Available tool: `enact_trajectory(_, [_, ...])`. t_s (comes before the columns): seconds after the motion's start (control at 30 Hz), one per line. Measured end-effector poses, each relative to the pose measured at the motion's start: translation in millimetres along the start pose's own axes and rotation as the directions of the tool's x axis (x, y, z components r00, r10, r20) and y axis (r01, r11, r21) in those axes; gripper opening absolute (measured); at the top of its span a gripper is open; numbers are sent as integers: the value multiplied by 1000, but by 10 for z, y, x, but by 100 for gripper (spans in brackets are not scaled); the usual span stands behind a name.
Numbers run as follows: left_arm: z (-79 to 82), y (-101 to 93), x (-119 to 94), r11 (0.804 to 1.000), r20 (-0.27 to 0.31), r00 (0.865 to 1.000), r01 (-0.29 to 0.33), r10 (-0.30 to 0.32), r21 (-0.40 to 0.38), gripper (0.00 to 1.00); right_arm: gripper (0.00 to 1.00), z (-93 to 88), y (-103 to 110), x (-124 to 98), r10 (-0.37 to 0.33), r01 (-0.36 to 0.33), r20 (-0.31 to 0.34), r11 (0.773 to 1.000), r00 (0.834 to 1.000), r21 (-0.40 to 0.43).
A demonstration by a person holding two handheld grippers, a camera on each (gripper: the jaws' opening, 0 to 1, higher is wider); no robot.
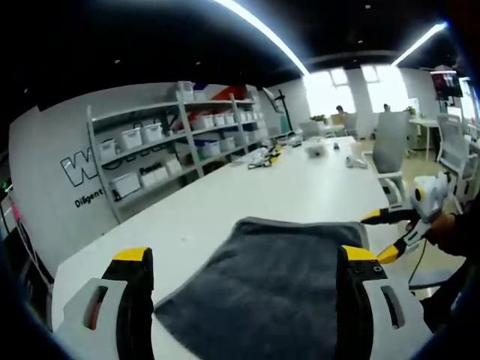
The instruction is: Open the folded towel by lifting each exposed corner and separating the folded layers until the towel lies flat within the target outline without major curled edges
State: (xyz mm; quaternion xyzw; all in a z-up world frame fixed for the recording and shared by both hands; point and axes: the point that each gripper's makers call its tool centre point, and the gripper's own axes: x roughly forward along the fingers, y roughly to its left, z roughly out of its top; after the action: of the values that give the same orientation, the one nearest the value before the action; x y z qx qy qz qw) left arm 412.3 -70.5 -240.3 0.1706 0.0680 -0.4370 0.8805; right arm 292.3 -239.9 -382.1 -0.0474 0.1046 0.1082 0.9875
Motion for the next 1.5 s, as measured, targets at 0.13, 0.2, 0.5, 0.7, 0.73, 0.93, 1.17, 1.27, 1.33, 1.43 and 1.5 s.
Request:
enact_trajectory(0.13, [6,13,-18,1000,1,1000,0,0,3,100,67,-69,-42,2,-17,17,-22,1000,1000,5])
enact_trajectory(0.2, [-3,43,-17,1000,-2,1000,-4,4,5,100,68,-87,-65,7,-22,22,-26,1000,999,8])
enact_trajectory(0.5, [5,66,10,1000,-4,1000,-3,3,-12,100,60,-109,-91,64,-4,5,-22,998,1000,63])
enact_trajectory(0.7, [35,74,75,1000,-6,1000,10,-10,-26,100,53,-60,-182,98,-12,12,-1,992,1000,128])
enact_trajectory(0.73, [39,65,84,1000,-6,1000,14,-15,-28,100,51,-58,-209,103,-15,15,-1,991,1000,134])
enact_trajectory(0.93, [48,89,196,998,-11,1000,24,-25,-56,100,25,27,-328,129,-1,-13,55,968,998,249])
enact_trajectory(1.17, [106,157,496,957,13,995,96,-96,-275,97,22,14,-322,164,24,-41,61,955,998,294])
enact_trajectory(1.27, [183,184,642,952,20,994,108,-107,-286,96,22,18,-319,185,36,-55,64,948,997,312])
enact_trajectory(1.33, [239,102,766,959,19,986,163,-163,-233,93,22,26,-335,197,38,-58,69,943,997,326])
enact_trajectory(1.43, [161,185,964,990,-74,987,142,-142,-8,95,21,-2,-371,222,40,-61,66,933,997,355])
enact_trajectory(1.5, [51,189,1070,978,-155,978,163,-143,127,93,21,-21,-378,232,47,-67,62,926,997,370])
